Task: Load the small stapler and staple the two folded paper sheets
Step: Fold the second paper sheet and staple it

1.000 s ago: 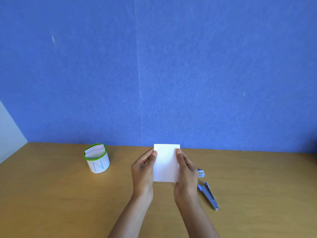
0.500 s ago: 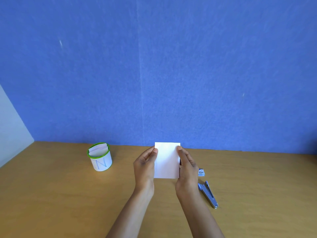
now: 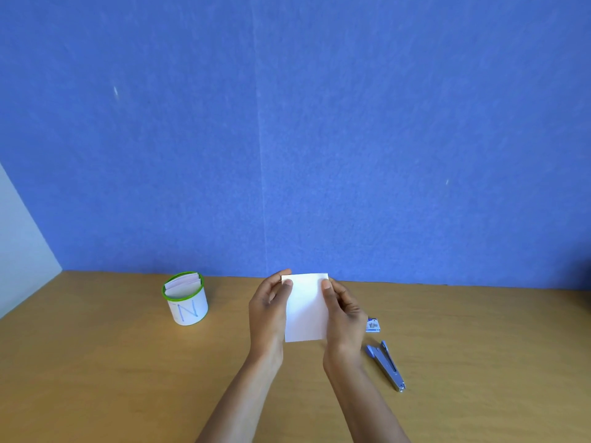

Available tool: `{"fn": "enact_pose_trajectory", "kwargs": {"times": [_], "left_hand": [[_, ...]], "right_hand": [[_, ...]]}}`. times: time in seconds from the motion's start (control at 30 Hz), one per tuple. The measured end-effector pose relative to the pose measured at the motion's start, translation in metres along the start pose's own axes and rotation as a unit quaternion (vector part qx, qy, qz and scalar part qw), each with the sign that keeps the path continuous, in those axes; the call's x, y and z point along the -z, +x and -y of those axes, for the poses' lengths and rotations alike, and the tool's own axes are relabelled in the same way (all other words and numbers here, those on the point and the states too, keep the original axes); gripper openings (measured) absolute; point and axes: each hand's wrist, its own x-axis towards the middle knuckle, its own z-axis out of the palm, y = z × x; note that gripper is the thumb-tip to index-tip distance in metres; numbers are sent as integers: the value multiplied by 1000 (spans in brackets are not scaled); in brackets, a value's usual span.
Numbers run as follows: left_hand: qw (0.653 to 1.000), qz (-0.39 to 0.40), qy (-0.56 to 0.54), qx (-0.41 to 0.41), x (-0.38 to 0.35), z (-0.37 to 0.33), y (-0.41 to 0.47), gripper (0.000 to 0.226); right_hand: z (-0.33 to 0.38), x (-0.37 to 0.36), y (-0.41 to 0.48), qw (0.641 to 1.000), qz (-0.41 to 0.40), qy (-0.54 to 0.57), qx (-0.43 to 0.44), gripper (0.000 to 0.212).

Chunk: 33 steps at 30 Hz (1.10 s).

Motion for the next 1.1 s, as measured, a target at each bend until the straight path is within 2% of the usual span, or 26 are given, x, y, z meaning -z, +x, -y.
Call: {"fn": "enact_pose_trajectory", "kwargs": {"times": [0.23, 0.33, 0.4, 0.47, 0.53, 0.57, 0.63, 0.7, 0.77, 0.93, 1.1], "left_hand": [[999, 2, 9, -34, 0, -4, 8, 11], [994, -6, 75, -85, -1, -5, 8, 14], [967, -9, 179, -178, -3, -8, 9, 16], [920, 13, 284, -268, -6, -12, 10, 14], [888, 61, 335, -308, -10, -15, 13, 11], [886, 82, 337, -308, -12, -16, 14, 10], [903, 98, 311, -280, -13, -16, 16, 9], [925, 97, 276, -242, -14, -16, 18, 8], [932, 86, 264, -232, -14, -18, 19, 9], [896, 56, 309, -314, -17, -16, 15, 6], [901, 3, 272, -338, -19, -18, 17, 12]], "right_hand": [[-2, -2, 1, 1000, -7, 13, -7, 6], [-1, -2, 3, 1000, -5, 9, 1, 7], [-1, -2, 5, 1000, -8, -6, 17, 8], [0, -4, 6, 998, -10, -40, 42, 8], [2, -6, 7, 994, 0, -76, 76, 7], [3, -7, 8, 991, 5, -93, 91, 6], [4, -8, 9, 987, 10, -118, 110, 6], [4, -8, 11, 984, 11, -130, 122, 7], [3, -8, 13, 980, 10, -146, 131, 10], [3, -10, 16, 983, 11, -146, 108, 13], [-5, -1, 15, 986, 23, -142, 89, 13]]}}
